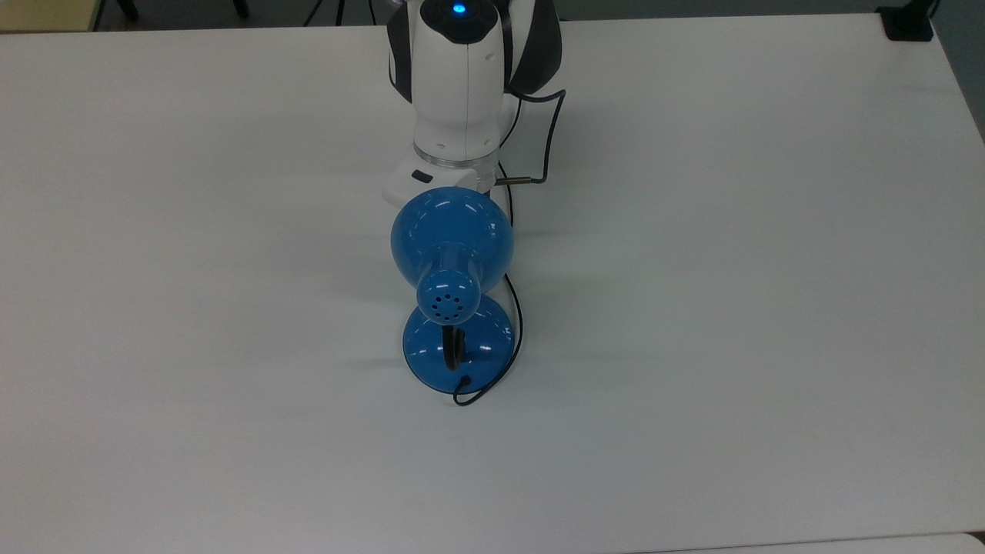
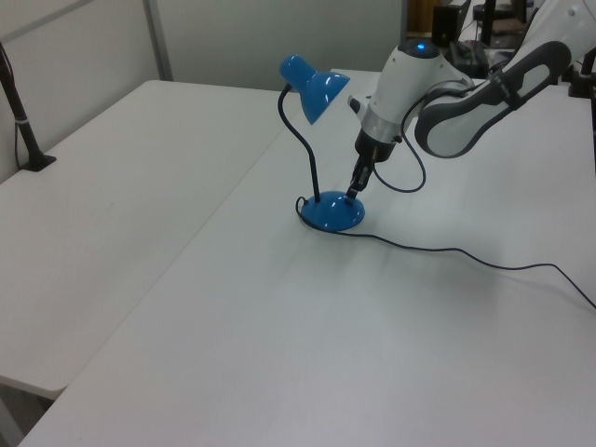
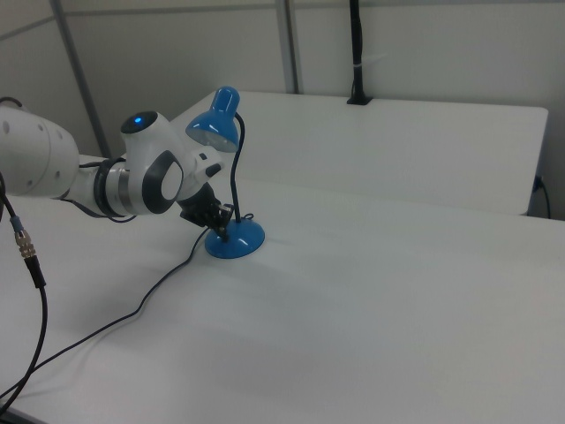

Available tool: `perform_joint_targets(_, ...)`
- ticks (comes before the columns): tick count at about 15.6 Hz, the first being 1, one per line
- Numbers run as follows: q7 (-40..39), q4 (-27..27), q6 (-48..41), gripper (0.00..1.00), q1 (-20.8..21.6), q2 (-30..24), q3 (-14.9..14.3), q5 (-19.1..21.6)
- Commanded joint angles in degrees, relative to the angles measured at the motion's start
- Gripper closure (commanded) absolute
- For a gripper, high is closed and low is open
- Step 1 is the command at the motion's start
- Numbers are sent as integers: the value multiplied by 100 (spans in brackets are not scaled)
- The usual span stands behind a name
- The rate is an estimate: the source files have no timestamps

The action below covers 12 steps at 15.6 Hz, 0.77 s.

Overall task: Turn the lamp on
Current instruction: 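Press the switch on the lamp base with the gripper fingertips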

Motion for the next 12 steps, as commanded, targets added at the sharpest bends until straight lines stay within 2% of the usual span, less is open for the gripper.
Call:
perform_joint_targets(1,135,55,279,100,16,129,-28,-187)
perform_joint_targets(12,135,283,305,100,-2,340,-28,-196)
